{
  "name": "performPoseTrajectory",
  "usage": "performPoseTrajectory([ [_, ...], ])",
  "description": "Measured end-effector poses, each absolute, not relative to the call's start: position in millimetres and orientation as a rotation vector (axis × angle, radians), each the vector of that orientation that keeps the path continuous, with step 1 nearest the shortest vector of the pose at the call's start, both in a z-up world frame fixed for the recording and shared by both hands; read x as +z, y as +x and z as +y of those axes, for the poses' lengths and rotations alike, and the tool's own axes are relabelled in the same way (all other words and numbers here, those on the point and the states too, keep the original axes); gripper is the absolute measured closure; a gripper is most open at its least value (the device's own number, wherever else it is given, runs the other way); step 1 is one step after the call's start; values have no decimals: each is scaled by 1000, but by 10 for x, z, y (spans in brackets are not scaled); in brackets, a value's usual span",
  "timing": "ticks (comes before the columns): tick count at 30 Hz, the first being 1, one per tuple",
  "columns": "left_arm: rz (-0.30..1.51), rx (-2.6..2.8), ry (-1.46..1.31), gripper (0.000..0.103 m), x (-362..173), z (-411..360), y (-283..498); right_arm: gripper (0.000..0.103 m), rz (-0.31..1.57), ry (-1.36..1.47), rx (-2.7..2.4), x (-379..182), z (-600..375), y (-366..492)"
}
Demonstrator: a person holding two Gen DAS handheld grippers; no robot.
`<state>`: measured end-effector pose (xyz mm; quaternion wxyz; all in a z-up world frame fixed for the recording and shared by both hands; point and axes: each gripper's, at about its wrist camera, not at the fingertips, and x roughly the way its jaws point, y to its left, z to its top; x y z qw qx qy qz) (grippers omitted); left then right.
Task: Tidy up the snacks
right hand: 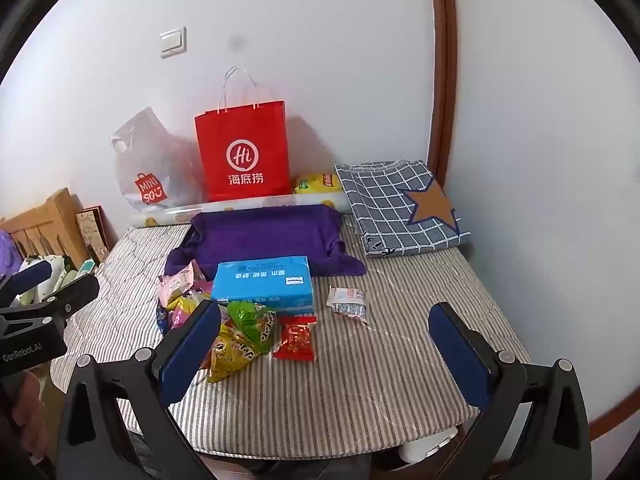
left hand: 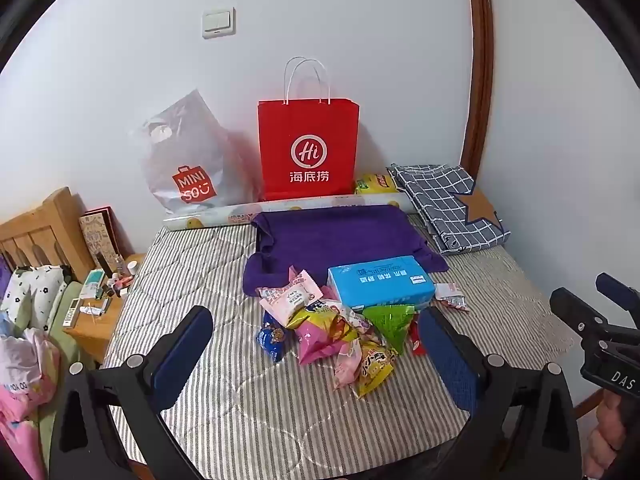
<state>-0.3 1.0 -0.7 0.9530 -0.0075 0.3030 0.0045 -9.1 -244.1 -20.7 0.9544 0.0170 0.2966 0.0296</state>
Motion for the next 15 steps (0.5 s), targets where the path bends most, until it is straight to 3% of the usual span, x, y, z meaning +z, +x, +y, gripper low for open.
performPoseTrajectory([
  [15, 619, 8, 8, 0, 10, -62, 12, 1, 597, 31, 56, -196, -2445, -132],
])
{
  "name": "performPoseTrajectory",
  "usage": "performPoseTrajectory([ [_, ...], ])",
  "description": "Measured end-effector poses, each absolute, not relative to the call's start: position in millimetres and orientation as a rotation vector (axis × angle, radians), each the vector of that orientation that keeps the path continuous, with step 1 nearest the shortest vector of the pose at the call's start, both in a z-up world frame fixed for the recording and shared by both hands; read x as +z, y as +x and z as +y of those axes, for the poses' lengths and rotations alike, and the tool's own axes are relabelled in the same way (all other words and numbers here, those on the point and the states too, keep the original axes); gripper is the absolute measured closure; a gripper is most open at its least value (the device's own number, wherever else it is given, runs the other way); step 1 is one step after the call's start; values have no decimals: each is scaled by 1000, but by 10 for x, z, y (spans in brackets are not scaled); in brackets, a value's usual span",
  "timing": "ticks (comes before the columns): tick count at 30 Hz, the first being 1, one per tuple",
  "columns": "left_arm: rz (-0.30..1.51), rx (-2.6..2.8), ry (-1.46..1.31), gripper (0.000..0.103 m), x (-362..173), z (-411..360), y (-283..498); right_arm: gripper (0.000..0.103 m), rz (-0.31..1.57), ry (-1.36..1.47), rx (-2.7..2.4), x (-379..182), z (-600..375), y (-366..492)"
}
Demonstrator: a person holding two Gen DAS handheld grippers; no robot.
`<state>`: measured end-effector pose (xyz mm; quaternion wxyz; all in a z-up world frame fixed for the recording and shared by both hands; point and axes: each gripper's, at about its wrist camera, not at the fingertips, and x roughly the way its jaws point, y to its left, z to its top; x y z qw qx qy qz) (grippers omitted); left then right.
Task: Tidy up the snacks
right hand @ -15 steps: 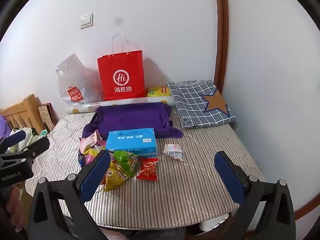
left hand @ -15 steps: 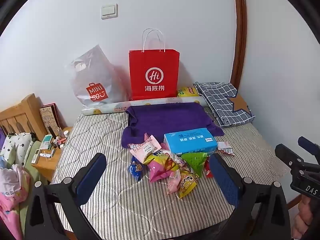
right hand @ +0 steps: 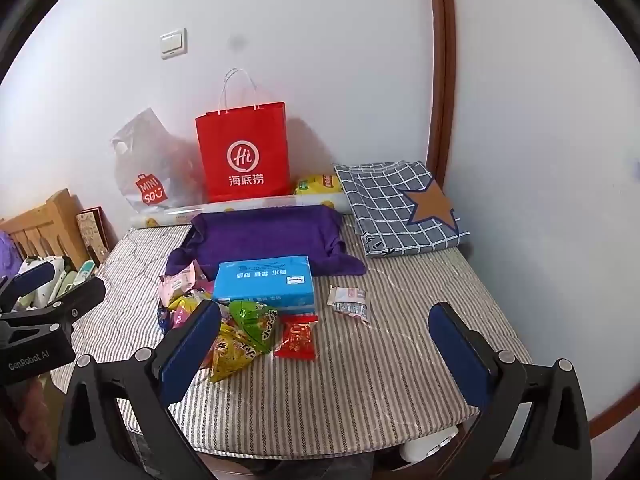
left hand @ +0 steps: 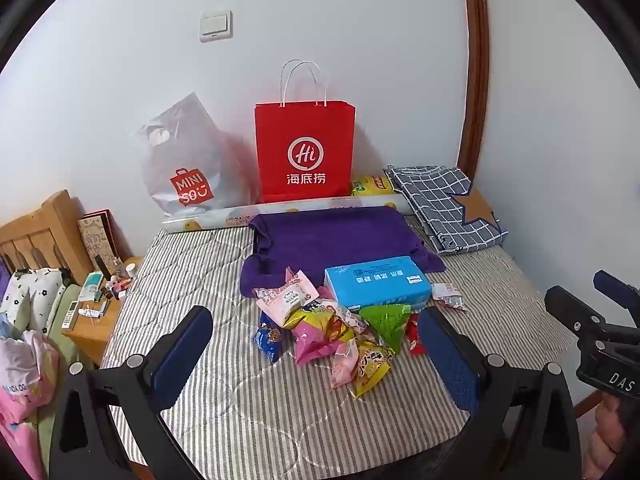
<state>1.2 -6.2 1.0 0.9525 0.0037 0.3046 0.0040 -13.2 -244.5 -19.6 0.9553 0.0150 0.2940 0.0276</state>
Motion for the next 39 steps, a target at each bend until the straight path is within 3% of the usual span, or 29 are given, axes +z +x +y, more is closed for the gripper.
performPoseTrajectory([
  [39, 590, -3, -9, 0, 59, -88, -82, 1, 583, 76, 62, -150, -2507, -193],
])
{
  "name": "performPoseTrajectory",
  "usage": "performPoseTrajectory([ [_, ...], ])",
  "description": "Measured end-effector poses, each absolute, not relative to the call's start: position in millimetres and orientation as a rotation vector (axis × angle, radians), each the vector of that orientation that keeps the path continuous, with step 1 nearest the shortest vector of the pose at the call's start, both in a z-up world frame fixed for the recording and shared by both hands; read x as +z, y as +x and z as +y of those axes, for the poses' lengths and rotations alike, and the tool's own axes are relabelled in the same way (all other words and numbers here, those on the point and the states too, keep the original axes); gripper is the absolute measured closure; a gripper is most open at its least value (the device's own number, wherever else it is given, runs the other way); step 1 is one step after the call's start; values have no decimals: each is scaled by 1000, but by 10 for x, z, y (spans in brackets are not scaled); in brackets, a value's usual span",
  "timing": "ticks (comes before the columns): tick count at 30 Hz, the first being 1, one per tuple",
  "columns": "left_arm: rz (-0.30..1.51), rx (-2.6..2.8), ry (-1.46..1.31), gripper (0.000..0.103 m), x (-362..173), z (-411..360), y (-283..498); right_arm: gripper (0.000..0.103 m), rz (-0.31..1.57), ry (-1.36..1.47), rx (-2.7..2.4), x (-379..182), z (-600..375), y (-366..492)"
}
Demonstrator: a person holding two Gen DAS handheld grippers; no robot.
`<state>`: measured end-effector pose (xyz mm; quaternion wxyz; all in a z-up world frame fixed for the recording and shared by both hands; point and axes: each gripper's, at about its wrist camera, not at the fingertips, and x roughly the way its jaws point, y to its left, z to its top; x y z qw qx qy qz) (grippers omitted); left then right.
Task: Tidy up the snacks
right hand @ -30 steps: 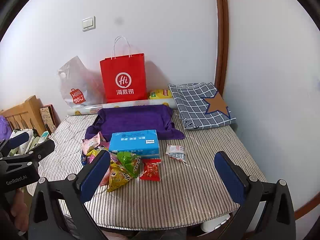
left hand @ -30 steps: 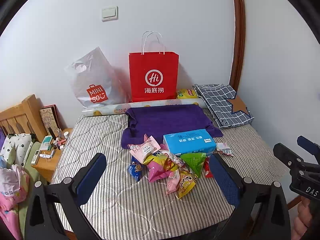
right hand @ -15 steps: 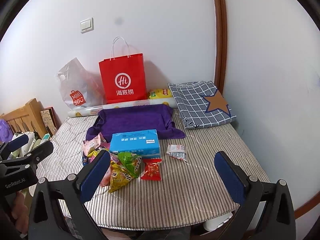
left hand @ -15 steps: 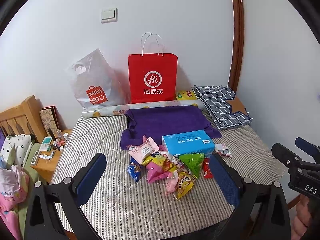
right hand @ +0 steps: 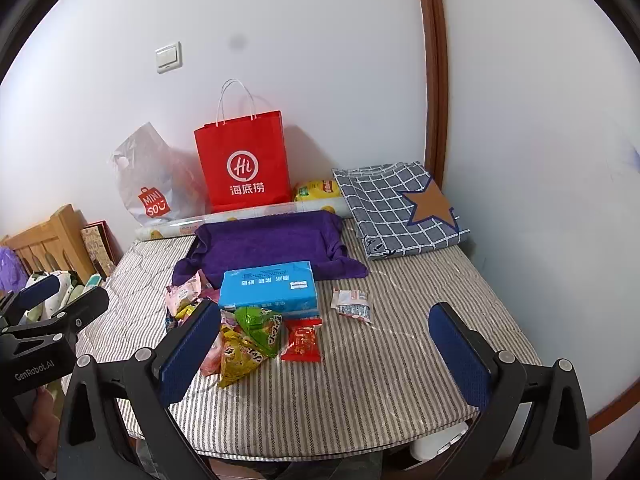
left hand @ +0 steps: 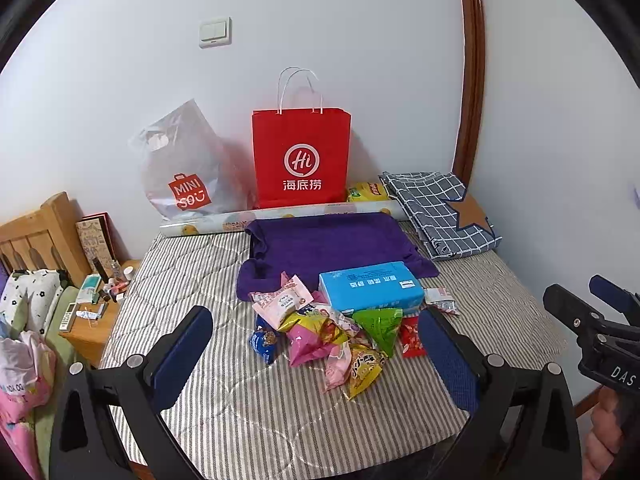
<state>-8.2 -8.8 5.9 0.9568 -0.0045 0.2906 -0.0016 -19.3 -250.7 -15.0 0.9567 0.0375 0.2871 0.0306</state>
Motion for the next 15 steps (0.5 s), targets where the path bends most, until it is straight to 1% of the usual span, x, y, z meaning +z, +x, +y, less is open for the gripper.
performPoseTrajectory([
  [15, 582, -1, -23, 0, 67, -82, -106, 1, 575, 72, 68, -139, -2496, -215],
])
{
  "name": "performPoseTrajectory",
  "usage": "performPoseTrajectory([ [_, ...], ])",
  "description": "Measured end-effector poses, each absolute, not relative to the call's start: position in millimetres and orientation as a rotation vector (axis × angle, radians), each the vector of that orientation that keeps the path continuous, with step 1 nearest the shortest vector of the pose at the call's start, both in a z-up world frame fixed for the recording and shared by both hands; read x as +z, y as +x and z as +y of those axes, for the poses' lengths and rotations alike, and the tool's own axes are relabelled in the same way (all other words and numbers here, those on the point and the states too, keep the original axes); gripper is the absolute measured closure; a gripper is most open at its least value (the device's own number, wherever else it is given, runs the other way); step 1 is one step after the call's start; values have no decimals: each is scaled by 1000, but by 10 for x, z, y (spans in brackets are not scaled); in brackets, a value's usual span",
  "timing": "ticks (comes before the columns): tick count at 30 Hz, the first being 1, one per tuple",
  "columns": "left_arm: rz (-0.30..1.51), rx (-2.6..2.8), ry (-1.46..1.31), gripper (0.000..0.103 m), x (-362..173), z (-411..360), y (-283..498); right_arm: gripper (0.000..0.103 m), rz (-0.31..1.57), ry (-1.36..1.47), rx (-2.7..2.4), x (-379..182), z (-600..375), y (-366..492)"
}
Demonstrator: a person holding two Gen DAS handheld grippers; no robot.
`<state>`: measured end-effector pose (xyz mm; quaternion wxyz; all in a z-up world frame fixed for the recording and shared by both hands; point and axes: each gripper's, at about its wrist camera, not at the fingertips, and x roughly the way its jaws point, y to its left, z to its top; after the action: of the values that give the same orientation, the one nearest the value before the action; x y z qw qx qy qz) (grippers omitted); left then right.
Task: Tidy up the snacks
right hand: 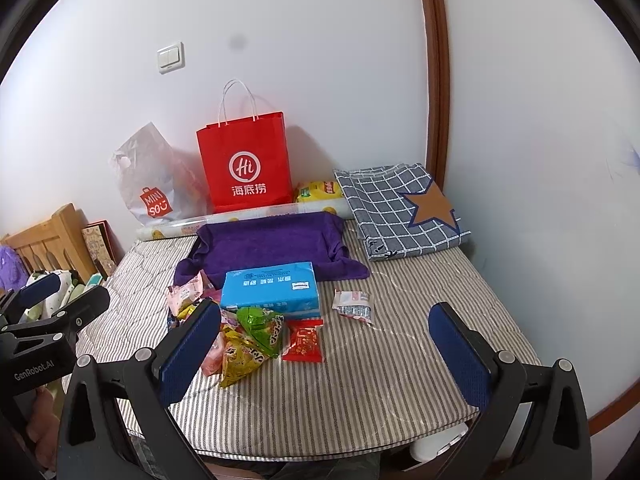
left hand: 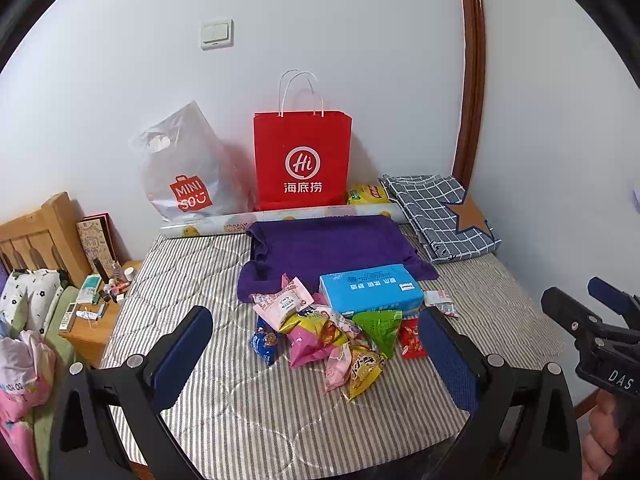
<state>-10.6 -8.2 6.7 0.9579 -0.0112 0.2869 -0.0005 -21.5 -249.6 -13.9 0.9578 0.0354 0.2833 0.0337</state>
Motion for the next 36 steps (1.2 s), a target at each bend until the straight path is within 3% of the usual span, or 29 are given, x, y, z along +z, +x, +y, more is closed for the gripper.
performPoseTrajectory([
  [36, 583, 13, -40, 0, 46, 24, -117, 1, 569, 38, 75, -152, -2380, -189],
])
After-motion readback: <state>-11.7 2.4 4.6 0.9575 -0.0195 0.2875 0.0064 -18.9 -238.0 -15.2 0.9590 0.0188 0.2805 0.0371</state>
